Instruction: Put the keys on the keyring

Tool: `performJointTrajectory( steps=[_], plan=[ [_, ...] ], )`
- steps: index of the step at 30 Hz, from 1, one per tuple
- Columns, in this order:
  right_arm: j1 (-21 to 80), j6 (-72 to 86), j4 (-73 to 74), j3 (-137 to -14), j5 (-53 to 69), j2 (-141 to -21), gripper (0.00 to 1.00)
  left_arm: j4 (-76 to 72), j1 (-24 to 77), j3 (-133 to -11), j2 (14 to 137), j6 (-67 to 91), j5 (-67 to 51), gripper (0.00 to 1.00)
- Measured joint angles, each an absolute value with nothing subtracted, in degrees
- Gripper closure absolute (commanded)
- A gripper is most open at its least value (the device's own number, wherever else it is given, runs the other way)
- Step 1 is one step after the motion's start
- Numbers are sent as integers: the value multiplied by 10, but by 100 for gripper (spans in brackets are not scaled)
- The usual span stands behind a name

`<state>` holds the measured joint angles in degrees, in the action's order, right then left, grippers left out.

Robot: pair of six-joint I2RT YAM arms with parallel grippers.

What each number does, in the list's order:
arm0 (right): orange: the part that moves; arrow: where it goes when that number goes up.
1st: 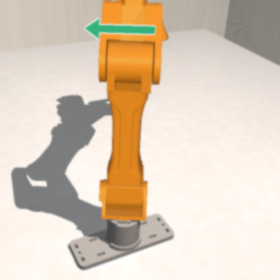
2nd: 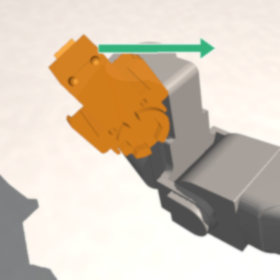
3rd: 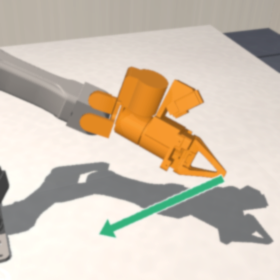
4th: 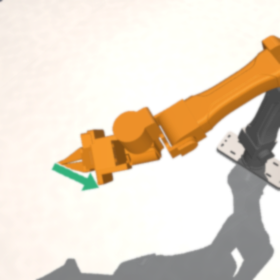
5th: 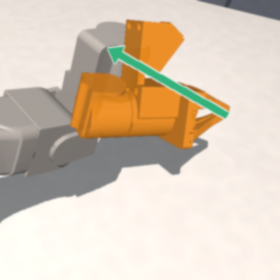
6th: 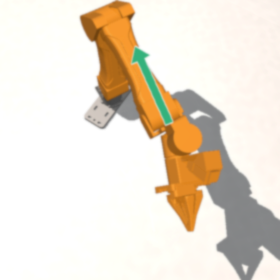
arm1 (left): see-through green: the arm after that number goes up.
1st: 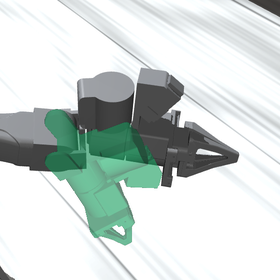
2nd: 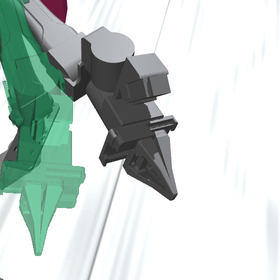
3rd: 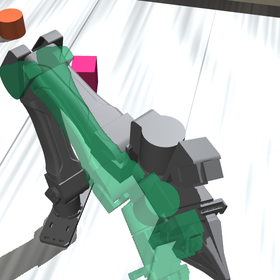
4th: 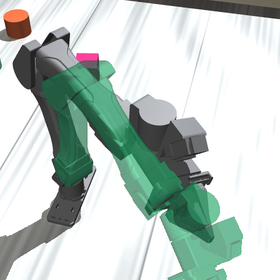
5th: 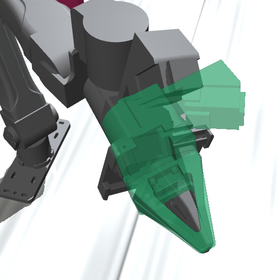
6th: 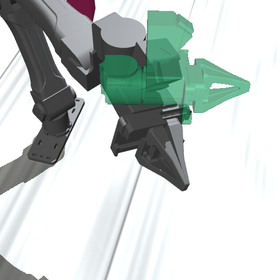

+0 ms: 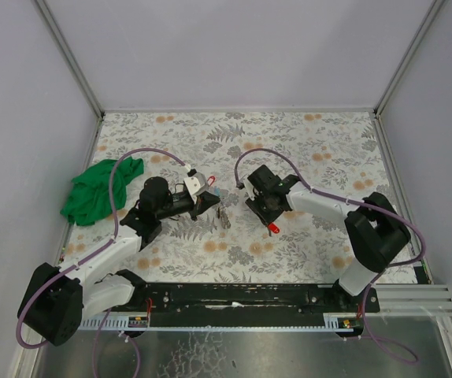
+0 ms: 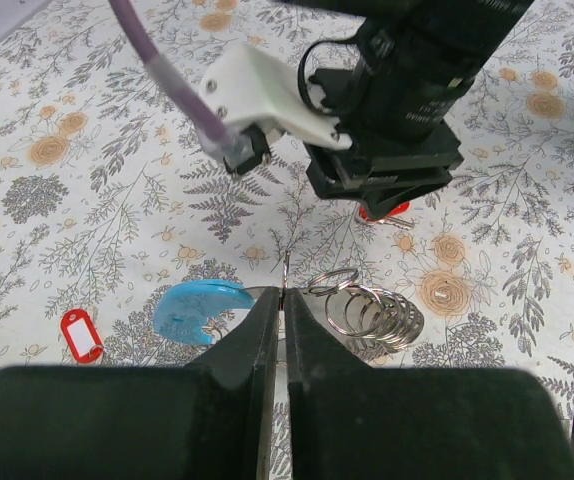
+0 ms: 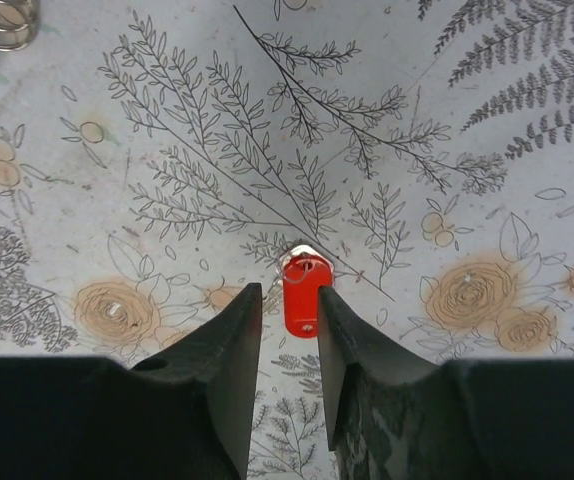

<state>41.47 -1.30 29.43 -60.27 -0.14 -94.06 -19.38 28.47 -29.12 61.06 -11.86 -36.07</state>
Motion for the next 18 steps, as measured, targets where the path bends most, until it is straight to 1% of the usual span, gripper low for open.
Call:
performJointTrajectory(
  steps=[6,8,11,13,15,18],
  plan=[
    [415,-24,288,-602,-3,-980,71,-194,285,-291,611,-119,-368,100],
    [415,-26,288,-602,-2,-984,74,-195,285,-291,611,-119,-371,100],
    [415,-28,288,-602,-1,-991,82,-195,285,-291,611,-119,-373,100],
    [415,-29,288,-603,-2,-997,91,-195,285,-291,611,-119,-374,100],
    [415,-29,290,-608,-4,-1002,97,-195,285,-291,611,-119,-375,100],
    [415,-27,300,-625,-6,-1008,100,-195,285,-291,611,-119,-376,100]
  ],
)
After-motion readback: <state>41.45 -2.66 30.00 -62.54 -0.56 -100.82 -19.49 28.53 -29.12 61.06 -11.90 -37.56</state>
